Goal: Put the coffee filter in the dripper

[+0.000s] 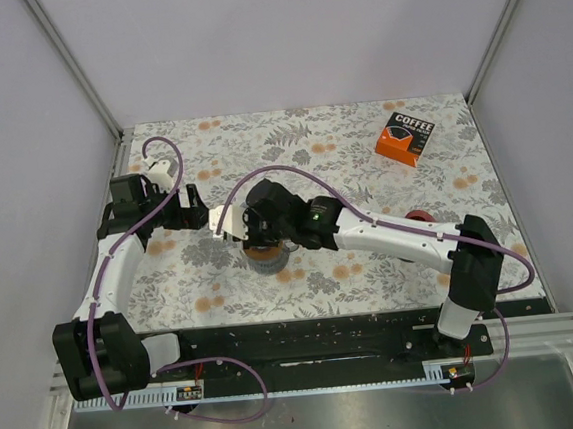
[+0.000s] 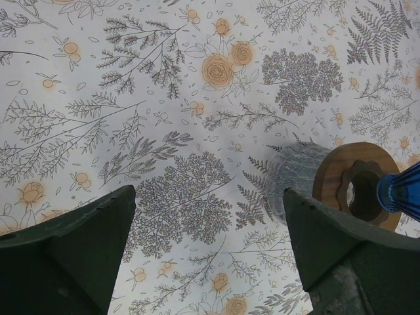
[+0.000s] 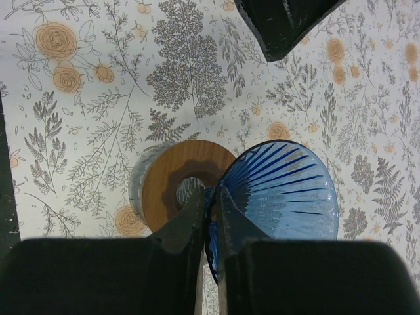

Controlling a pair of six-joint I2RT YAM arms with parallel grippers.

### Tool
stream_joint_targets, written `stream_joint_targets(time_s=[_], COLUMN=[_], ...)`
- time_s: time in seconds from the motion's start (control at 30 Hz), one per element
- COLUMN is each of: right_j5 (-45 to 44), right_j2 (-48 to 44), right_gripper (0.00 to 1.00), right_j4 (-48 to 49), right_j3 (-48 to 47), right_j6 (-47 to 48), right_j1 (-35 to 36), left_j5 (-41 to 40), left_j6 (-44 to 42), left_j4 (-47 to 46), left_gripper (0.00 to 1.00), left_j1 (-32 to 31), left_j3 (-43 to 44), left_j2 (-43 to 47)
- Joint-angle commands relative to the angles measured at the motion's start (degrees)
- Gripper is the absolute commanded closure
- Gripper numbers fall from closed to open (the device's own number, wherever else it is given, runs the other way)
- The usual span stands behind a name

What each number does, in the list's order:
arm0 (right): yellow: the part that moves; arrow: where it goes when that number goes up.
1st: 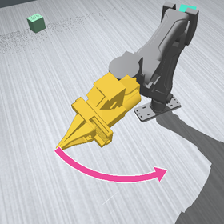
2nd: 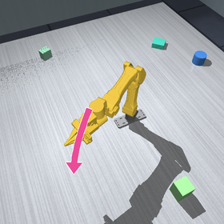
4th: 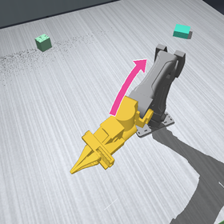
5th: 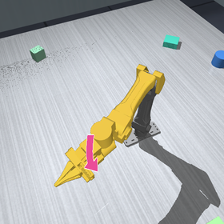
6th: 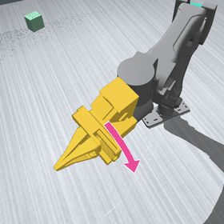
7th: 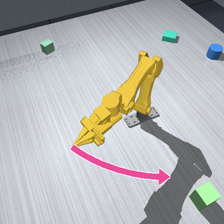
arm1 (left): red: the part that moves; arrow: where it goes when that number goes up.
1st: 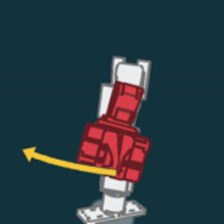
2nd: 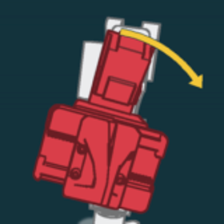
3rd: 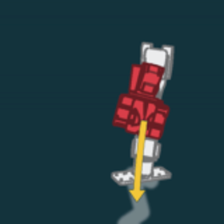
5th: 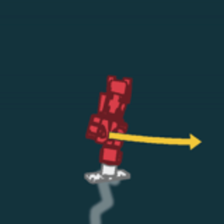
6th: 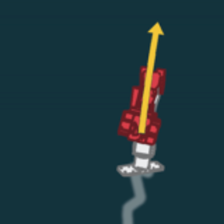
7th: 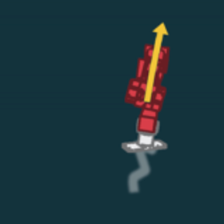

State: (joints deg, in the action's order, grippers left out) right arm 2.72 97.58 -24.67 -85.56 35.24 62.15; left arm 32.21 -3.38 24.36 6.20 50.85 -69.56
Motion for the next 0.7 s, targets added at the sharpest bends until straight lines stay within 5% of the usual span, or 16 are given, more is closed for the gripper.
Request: stream_joint_targets(time_s=[0.0,0.67], right_j5=[0.97,0.45], right_j2=[-0.72,-0.81], right_gripper=[1.00,1.00], right_j4=[6.29,15.78], right_j3=[1.44,12.59], right_j6=[-0.43,-6.42], right_j1=[0.78,2.18], left_j5=[2.51,3.30], left_j6=[-0.14,0.04], left_j4=[-1.33,-1.33], left_gripper=[0.02,0.02], left_j1=[0.57,1.01], left_j3=[0.92,0.74], left_j2=[0.39,0.56])
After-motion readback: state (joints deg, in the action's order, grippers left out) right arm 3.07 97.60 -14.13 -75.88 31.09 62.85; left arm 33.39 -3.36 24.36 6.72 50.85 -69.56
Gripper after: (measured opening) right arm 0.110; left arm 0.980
